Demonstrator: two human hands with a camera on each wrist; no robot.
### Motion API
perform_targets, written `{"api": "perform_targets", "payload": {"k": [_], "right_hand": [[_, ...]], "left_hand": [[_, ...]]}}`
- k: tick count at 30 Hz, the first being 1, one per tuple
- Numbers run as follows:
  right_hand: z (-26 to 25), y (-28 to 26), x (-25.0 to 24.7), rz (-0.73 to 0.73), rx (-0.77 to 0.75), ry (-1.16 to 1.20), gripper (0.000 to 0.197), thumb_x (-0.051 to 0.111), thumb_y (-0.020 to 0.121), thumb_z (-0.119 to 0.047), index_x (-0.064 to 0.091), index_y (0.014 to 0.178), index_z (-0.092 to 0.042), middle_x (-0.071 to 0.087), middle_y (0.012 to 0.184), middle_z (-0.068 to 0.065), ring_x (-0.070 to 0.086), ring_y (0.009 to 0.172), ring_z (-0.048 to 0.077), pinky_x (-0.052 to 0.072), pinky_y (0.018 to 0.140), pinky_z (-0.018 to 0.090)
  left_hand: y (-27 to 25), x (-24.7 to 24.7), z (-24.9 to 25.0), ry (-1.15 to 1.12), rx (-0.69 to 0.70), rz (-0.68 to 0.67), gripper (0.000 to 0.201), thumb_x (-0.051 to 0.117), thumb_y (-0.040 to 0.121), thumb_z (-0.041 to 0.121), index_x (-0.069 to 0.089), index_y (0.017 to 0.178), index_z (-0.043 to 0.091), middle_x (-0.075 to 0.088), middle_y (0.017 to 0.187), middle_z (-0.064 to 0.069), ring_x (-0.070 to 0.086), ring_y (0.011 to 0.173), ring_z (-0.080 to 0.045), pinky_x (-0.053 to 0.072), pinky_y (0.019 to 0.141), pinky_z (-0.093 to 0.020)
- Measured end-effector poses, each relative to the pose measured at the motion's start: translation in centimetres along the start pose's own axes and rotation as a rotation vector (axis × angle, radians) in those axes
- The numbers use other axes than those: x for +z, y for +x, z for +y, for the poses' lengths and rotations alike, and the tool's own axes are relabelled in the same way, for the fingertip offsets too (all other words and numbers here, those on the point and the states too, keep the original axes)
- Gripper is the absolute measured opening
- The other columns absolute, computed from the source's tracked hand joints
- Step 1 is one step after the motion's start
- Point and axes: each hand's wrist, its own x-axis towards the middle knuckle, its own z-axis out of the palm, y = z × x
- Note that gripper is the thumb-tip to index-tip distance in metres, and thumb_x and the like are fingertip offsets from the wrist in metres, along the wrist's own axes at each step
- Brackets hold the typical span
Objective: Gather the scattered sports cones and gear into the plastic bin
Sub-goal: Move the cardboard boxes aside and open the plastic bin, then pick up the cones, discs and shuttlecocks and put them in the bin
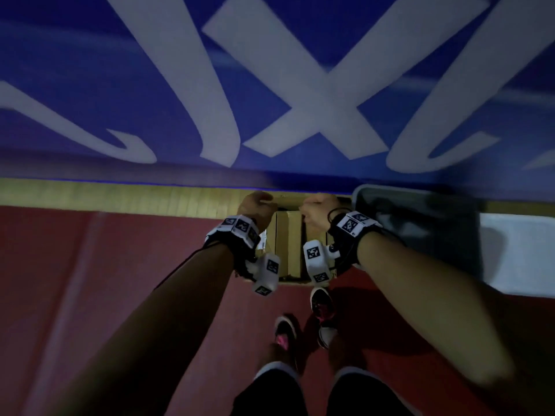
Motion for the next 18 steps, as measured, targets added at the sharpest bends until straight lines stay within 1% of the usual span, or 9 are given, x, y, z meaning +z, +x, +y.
{"api": "perform_targets", "payload": {"k": [2, 4, 6, 8, 10, 12, 14, 16, 18], "right_hand": [[-0.4, -3.4, -1.4, 0.036, -0.015, 0.075, 0.003, 0.061, 0.086, -0.021, 0.062, 0.086, -0.025, 0.071, 0.092, 0.009, 0.069, 0.090, 0.026, 0.058, 0.084, 0.042], [0.5, -7.7, -3.1, 0.088, -0.025, 0.188, 0.006, 0.060, 0.088, -0.017, 0.062, 0.089, -0.023, 0.070, 0.097, 0.012, 0.069, 0.091, 0.029, 0.058, 0.081, 0.042], [3.0, -11.4, -4.9, 0.224, -0.045, 0.267, 0.010, 0.061, 0.081, -0.021, 0.068, 0.078, -0.028, 0.073, 0.090, 0.011, 0.070, 0.086, 0.029, 0.058, 0.079, 0.045], [7.1, -16.5, -6.9, 0.434, -0.005, 0.412, 0.016, 0.058, 0.077, -0.024, 0.069, 0.069, -0.033, 0.072, 0.078, 0.010, 0.069, 0.074, 0.026, 0.058, 0.070, 0.043], [10.7, -20.6, -7.9, 0.497, 0.052, 0.551, 0.019, 0.055, 0.086, -0.015, 0.065, 0.072, -0.022, 0.066, 0.075, 0.011, 0.065, 0.062, 0.022, 0.054, 0.059, 0.033], [15.1, -26.1, -9.1, 0.586, 0.125, 0.620, 0.012, 0.055, 0.091, -0.010, 0.066, 0.086, -0.011, 0.065, 0.081, 0.012, 0.065, 0.065, 0.022, 0.054, 0.056, 0.029], [18.9, -31.2, -9.7, 0.725, 0.183, 0.687, 0.014, 0.057, 0.092, -0.008, 0.068, 0.099, -0.003, 0.064, 0.077, 0.010, 0.061, 0.063, 0.022, 0.050, 0.050, 0.026], [22.3, -36.6, -9.5, 0.866, 0.236, 0.797, 0.009, 0.058, 0.092, -0.005, 0.067, 0.093, -0.004, 0.060, 0.067, 0.010, 0.055, 0.055, 0.022, 0.046, 0.042, 0.023], [25.2, -41.6, -8.5, 1.004, 0.257, 0.911, 0.011, 0.058, 0.089, -0.002, 0.065, 0.080, -0.005, 0.059, 0.064, 0.011, 0.053, 0.052, 0.023, 0.043, 0.041, 0.023]], "left_hand": [[-3.2, 0.7, 2.0, -0.022, 0.020, -0.047, 0.017, 0.066, 0.079, 0.025, 0.063, 0.096, 0.024, 0.069, 0.091, -0.014, 0.067, 0.078, -0.027, 0.048, 0.059, -0.024], [-6.7, 2.2, 3.5, -0.028, 0.070, -0.124, 0.019, 0.060, 0.088, 0.015, 0.062, 0.107, 0.014, 0.064, 0.081, -0.012, 0.061, 0.068, -0.023, 0.042, 0.050, -0.023], [-10.0, 4.4, 4.5, 0.013, 0.127, -0.224, 0.019, 0.056, 0.091, 0.010, 0.061, 0.109, 0.010, 0.062, 0.078, -0.011, 0.059, 0.068, -0.024, 0.039, 0.052, -0.026], [-13.7, 7.3, 4.9, 0.088, 0.169, -0.358, 0.011, 0.053, 0.094, 0.006, 0.061, 0.100, 0.010, 0.061, 0.078, -0.010, 0.058, 0.067, -0.024, 0.037, 0.051, -0.027], [-16.5, 9.9, 4.7, 0.144, 0.214, -0.464, 0.016, 0.049, 0.095, 0.002, 0.059, 0.088, 0.014, 0.061, 0.084, -0.012, 0.057, 0.067, -0.024, 0.041, 0.055, -0.030], [-20.8, 13.6, 4.3, 0.212, 0.273, -0.584, 0.015, 0.052, 0.093, 0.004, 0.058, 0.088, 0.016, 0.061, 0.089, -0.010, 0.059, 0.074, -0.024, 0.049, 0.067, -0.034], [-24.8, 17.2, 3.2, 0.272, 0.330, -0.668, 0.018, 0.054, 0.091, 0.004, 0.059, 0.079, 0.018, 0.060, 0.079, -0.008, 0.057, 0.066, -0.022, 0.050, 0.061, -0.030], [-29.5, 20.4, 1.9, 0.341, 0.379, -0.764, 0.025, 0.053, 0.090, 0.005, 0.057, 0.069, 0.018, 0.057, 0.069, -0.007, 0.052, 0.057, -0.020, 0.043, 0.052, -0.028], [-34.6, 23.0, 0.3, 0.469, 0.446, -0.879, 0.024, 0.051, 0.092, 0.009, 0.055, 0.071, 0.019, 0.057, 0.068, -0.003, 0.053, 0.057, -0.017, 0.044, 0.054, -0.027]]}}
